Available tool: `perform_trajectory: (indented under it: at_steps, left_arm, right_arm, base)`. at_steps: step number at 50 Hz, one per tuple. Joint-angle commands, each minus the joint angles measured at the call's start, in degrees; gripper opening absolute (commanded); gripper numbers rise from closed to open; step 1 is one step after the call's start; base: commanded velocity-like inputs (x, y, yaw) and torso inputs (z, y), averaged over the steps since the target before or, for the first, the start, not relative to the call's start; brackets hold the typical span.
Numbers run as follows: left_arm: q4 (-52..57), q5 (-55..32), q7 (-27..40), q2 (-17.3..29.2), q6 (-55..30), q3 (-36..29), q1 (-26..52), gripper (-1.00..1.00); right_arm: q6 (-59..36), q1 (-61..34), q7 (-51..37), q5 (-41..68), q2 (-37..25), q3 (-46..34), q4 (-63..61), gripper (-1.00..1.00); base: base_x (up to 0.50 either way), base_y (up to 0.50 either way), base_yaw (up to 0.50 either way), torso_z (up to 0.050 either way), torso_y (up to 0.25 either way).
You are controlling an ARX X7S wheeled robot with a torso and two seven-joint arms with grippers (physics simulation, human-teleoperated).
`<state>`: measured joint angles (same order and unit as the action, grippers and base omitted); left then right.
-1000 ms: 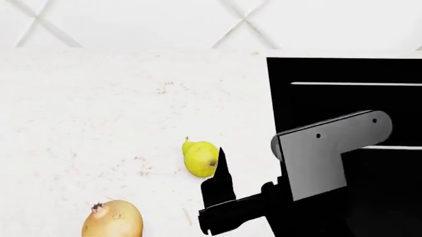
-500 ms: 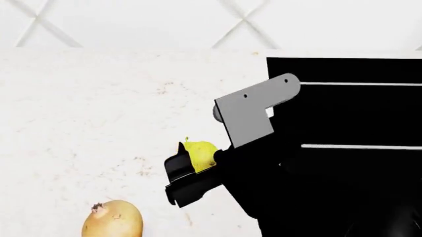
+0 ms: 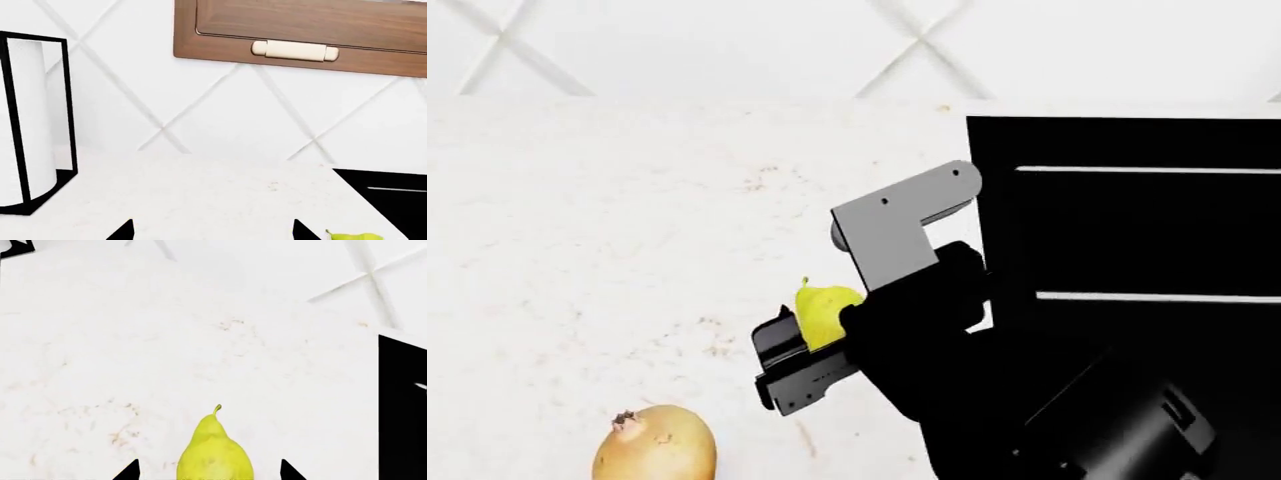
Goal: There is a mixed pile of frozen fruits and vegetables on the counter. Locate all the frozen vegetables and place the items in a bowl on the counter. Take all the frozen fruits and defrost them in a running sink.
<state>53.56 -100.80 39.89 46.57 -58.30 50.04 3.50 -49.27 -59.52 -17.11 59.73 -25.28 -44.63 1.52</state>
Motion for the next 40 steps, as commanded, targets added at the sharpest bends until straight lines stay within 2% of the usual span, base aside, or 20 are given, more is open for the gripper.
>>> perform_trajectory:
  at_steps: [1, 2, 3, 5, 6, 8, 10, 11, 13, 16, 20, 25, 40]
  left_arm:
    - [-0.8, -7.8, -14.6, -1.9, -6.0, 29.7, -14.1, 1.0]
    - [1.0, -6.4, -9.5, -1.0, -3.5, 21.5, -10.9, 1.0]
    - [1.3, -6.2, -8.6, -0.9, -3.1, 20.1, -10.4, 1.0]
    - [1.5, -6.5, -9.3, -1.4, -3.5, 21.4, -10.9, 1.0]
    - [2.5, -4.9, -4.2, -0.2, -1.2, 12.8, -7.0, 1.0]
    - [2.8, -4.2, -2.7, 0.0, -0.6, 9.9, -5.6, 1.0]
    - [1.9, 0.8, 4.6, 0.4, 1.0, -7.3, 5.3, 1.0]
    - [0.8, 4.1, 7.3, -1.1, 0.4, -15.9, 11.6, 1.0]
    - [-0.5, 7.3, 9.1, -3.1, -0.5, -23.5, 16.7, 1.0]
    - [-2.2, 12.0, 9.7, -6.1, -1.8, -29.8, 21.3, 1.0]
    - [-2.8, 14.3, 9.3, -7.5, -2.1, -31.8, 22.4, 1.0]
    - [-2.6, 14.2, 8.6, -7.1, -1.6, -30.8, 21.5, 1.0]
    - [-0.7, 9.6, 6.8, -3.5, 0.3, -23.0, 15.4, 1.0]
  right_arm:
    - [2.3, 0.3, 4.8, -4.1, 3.0, -0.9, 6.5, 1.0]
    - [2.8, 0.2, 5.2, -4.7, 3.2, -1.2, 7.6, 1.0]
    - [3.0, 0.2, 5.4, -4.9, 3.3, -1.3, 8.1, 1.0]
    - [3.2, 0.1, 5.8, -4.8, 3.7, -1.2, 9.1, 1.0]
    - [3.3, 0.0, 6.1, -5.0, 3.9, -1.4, 9.6, 1.0]
    - [3.5, -0.1, 6.5, -5.2, 4.1, -1.5, 10.3, 1.0]
    - [4.0, -0.4, 7.3, -5.7, 4.7, -1.9, 11.7, 1.0]
    - [4.1, -0.6, 7.5, -5.9, 4.9, -2.1, 12.3, 1.0]
    - [4.3, -0.7, 8.1, -6.1, 5.3, -2.3, 13.1, 1.0]
    - [4.5, -0.7, 9.0, -6.6, 5.8, -3.1, 14.3, 1.0]
    - [4.7, -0.6, 9.4, -6.6, 6.1, -3.2, 15.0, 1.0]
    - [5.2, -1.1, 10.4, -7.8, 6.9, -4.2, 17.1, 1.0]
    - [6.1, -1.1, 10.7, -8.3, 7.5, -4.5, 18.4, 1.0]
  base:
    - [0.0, 0.0, 0.0, 0.0, 0.0]
    - [0.0, 0.0, 0.0, 0.0, 0.0]
    - [0.0, 0.0, 0.0, 0.0, 0.0]
    - [0.0, 0.0, 0.0, 0.0, 0.0]
    - [0.0, 0.0, 0.0, 0.0, 0.0]
    - [0.0, 0.0, 0.0, 0.0, 0.0]
    - [0.0, 0.0, 0.0, 0.0, 0.0]
    - [0.0, 0.0, 0.0, 0.0, 0.0]
    - [0.0, 0.0, 0.0, 0.0, 0.0]
    - [0.0, 0.0, 0.0, 0.0, 0.0]
    - [0.0, 0.0, 0.0, 0.0, 0.0]
    - [0.0, 0.0, 0.0, 0.0, 0.0]
    - [0.0, 0.0, 0.0, 0.0, 0.0]
